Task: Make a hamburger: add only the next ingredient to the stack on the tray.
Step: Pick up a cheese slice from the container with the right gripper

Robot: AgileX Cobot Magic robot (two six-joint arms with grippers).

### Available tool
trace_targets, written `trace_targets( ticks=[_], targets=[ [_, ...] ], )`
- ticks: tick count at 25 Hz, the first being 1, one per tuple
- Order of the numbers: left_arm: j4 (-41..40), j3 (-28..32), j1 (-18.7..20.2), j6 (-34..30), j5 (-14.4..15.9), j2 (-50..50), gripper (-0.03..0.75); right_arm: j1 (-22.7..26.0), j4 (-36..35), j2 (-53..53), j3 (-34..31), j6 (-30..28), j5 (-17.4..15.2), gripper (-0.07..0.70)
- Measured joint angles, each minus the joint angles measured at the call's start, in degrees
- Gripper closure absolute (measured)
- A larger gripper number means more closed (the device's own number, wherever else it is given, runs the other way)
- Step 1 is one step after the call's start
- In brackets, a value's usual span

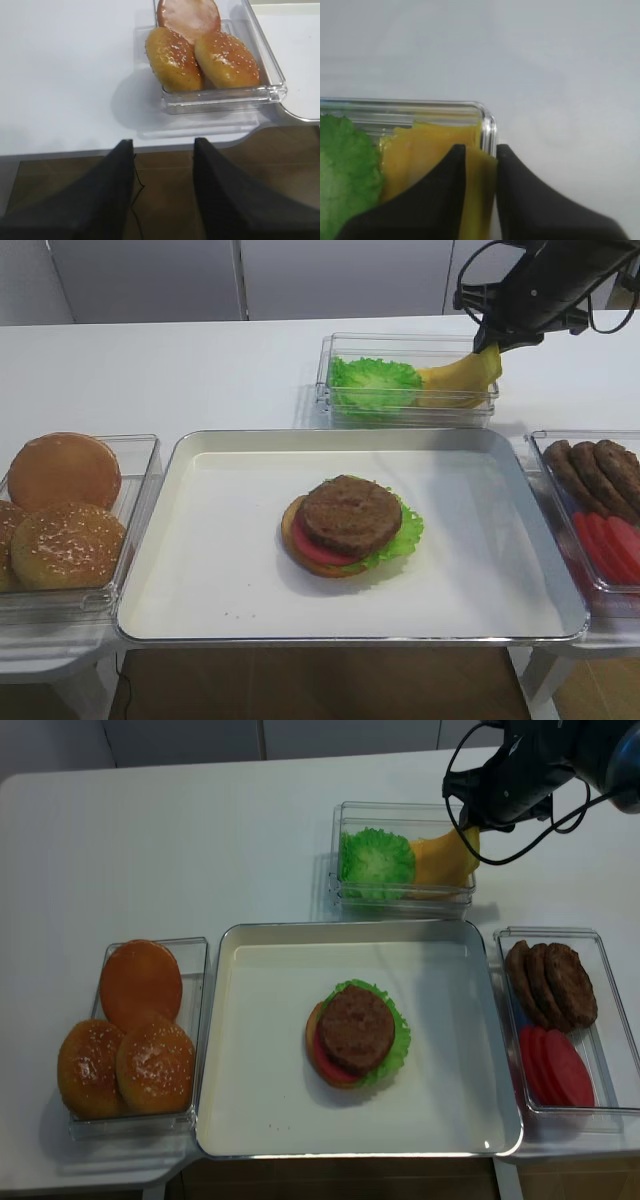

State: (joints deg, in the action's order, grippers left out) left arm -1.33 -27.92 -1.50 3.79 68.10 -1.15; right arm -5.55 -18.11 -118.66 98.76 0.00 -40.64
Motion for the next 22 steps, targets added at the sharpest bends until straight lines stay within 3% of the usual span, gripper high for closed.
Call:
trace_targets(
  ticks=[8,15,22],
  targets=[
    [0.0,0.0,0.0,0.0,0.0,0.0,0.416,0.0,1.2,2.3,0.0,0.0,-0.5,0.471],
    [0.0,0.0,0.0,0.0,0.0,0.0,0.417,0.0,1.3,2.3,0.0,0.0,-0.8,0.545],
    [0.0,0.0,0.0,0.0,0.0,0.0,0.416,0.0,1.4,2.3,0.0,0.0,-0.7,0.556]
  ],
)
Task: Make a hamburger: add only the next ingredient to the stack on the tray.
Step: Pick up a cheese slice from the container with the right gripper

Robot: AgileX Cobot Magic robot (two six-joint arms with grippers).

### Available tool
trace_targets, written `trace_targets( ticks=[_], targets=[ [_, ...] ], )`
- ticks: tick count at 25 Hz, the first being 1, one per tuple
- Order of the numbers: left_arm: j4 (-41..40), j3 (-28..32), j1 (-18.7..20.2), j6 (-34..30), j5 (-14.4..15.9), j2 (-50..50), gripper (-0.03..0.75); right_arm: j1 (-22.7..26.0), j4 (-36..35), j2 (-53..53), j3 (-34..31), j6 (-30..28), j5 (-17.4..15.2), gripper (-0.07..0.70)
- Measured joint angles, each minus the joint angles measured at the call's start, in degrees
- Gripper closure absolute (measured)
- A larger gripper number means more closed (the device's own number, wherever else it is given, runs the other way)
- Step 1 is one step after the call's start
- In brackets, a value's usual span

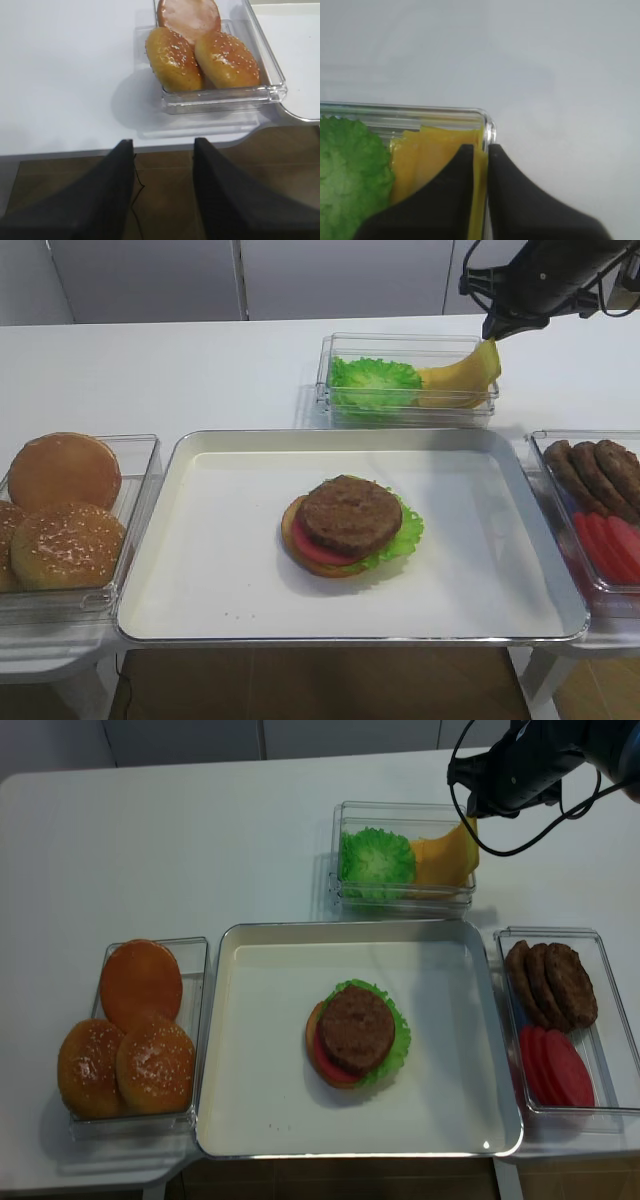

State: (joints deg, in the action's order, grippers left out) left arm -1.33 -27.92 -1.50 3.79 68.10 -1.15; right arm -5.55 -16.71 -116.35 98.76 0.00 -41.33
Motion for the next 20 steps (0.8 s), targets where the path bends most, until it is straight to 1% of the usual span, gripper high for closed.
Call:
trace_targets(
  ticks=[3,7,10,18,20],
  targets=[
    [0.0,0.0,0.0,0.0,0.0,0.0,0.417,0.0,0.0,0.0,0.0,0.0,0.1,0.547],
    [0.0,0.0,0.0,0.0,0.0,0.0,0.417,0.0,-0.1,-0.3,0.0,0.0,0.2,0.495],
    [0.0,0.0,0.0,0.0,0.0,0.0,0.417,0.0,-0.1,-0.5,0.0,0.0,0.2,0.482],
    [0.0,0.0,0.0,0.0,0.0,0.0,0.416,0.0,-0.1,-0.5,0.0,0.0,0.2,0.485],
    [0.0,0.0,0.0,0.0,0.0,0.0,0.417,0.0,-0.1,-0.5,0.0,0.0,0.2,0.524]
  ],
)
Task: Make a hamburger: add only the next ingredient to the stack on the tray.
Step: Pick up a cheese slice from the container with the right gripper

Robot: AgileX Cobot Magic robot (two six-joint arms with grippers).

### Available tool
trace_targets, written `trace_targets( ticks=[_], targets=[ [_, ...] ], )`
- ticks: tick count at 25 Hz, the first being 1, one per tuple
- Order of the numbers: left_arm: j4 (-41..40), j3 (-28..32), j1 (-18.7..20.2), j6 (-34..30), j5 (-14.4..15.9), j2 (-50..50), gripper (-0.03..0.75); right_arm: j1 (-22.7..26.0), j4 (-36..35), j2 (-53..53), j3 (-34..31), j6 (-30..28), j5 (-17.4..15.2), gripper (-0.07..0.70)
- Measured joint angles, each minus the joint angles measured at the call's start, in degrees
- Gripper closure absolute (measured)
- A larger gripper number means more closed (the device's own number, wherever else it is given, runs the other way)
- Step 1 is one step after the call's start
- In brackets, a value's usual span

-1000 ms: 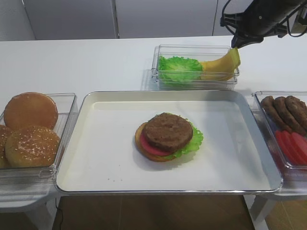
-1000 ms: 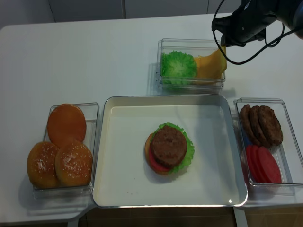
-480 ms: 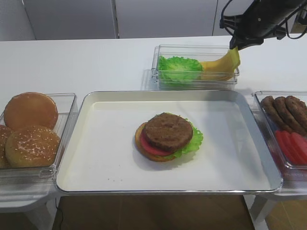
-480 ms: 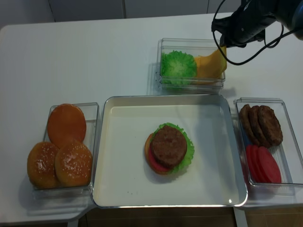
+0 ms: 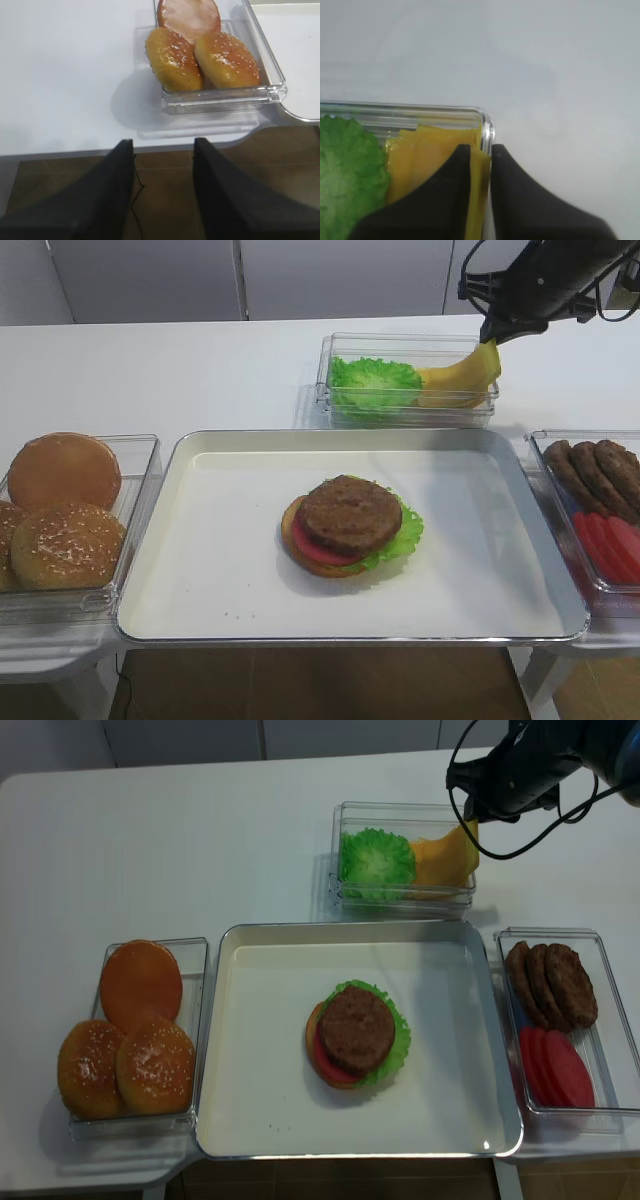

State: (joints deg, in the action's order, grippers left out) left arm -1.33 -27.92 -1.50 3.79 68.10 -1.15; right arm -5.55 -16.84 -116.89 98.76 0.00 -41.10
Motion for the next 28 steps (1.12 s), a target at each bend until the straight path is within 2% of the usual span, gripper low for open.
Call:
trace_targets(
  ticks=[3,5,28],
  targets=[
    [0.0,0.0,0.0,0.0,0.0,0.0,0.417,0.0,0.0,0.0,0.0,0.0,0.0,0.603],
    [0.0,0.0,0.0,0.0,0.0,0.0,0.417,0.0,0.0,0.0,0.0,0.0,0.0,0.622],
    [0.0,0.0,0.0,0.0,0.0,0.0,0.417,0.0,-2.0,4.0,0.0,-1.7,-0.5,0.626]
  ],
)
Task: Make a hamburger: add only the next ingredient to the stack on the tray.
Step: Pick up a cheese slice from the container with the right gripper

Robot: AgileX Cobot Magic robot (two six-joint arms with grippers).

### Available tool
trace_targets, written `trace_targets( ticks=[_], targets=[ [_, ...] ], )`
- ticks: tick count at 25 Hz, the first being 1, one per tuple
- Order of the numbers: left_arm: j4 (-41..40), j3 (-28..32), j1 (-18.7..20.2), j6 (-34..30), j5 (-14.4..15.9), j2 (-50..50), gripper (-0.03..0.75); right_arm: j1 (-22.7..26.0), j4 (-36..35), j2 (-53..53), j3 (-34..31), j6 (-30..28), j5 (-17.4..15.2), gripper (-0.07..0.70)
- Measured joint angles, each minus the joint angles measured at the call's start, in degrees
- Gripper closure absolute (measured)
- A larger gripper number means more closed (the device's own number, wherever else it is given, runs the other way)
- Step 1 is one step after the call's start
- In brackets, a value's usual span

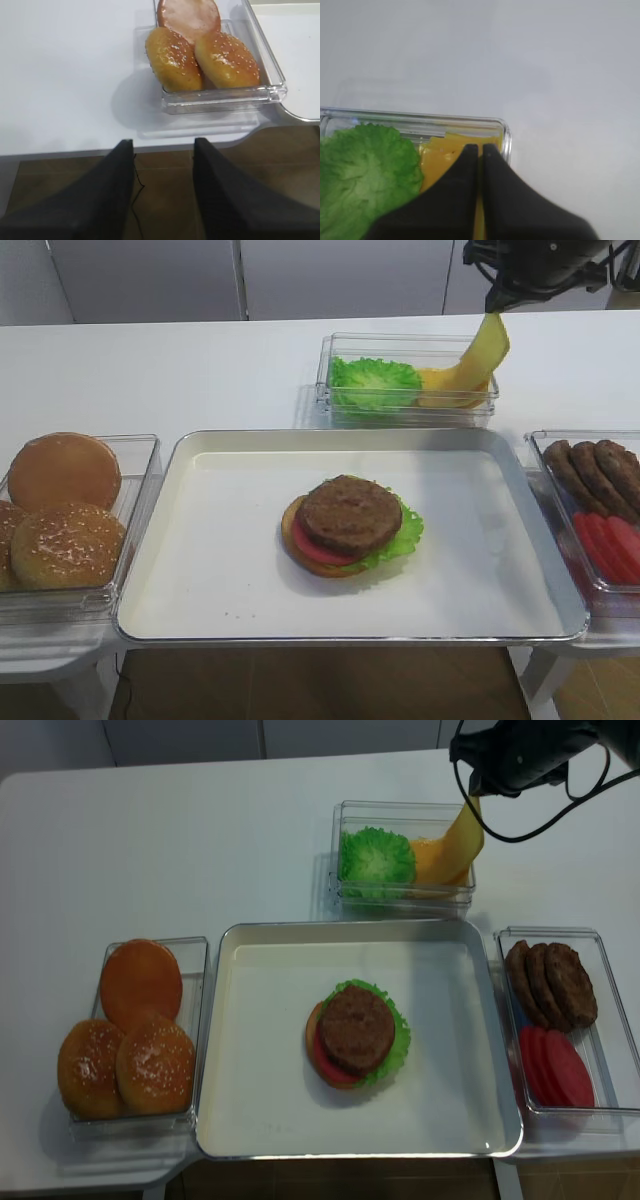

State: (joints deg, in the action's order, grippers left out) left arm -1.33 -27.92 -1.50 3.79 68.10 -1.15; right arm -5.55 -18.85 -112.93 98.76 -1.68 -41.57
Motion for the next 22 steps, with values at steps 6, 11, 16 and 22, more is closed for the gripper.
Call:
trace_targets(
  ticks=[6,11,16,22],
  targets=[
    [0.0,0.0,0.0,0.0,0.0,0.0,0.417,0.0,-0.3,2.2,0.0,-1.1,-0.8,0.626],
    [0.0,0.0,0.0,0.0,0.0,0.0,0.417,0.0,-0.6,3.3,0.0,-1.2,-1.7,0.626],
    [0.0,0.0,0.0,0.0,0.0,0.0,0.417,0.0,-0.6,5.0,0.0,-1.7,-3.2,0.626],
    [0.0,0.0,0.0,0.0,0.0,0.0,0.416,0.0,-0.6,7.6,0.0,-2.7,-6.3,0.626]
  ],
)
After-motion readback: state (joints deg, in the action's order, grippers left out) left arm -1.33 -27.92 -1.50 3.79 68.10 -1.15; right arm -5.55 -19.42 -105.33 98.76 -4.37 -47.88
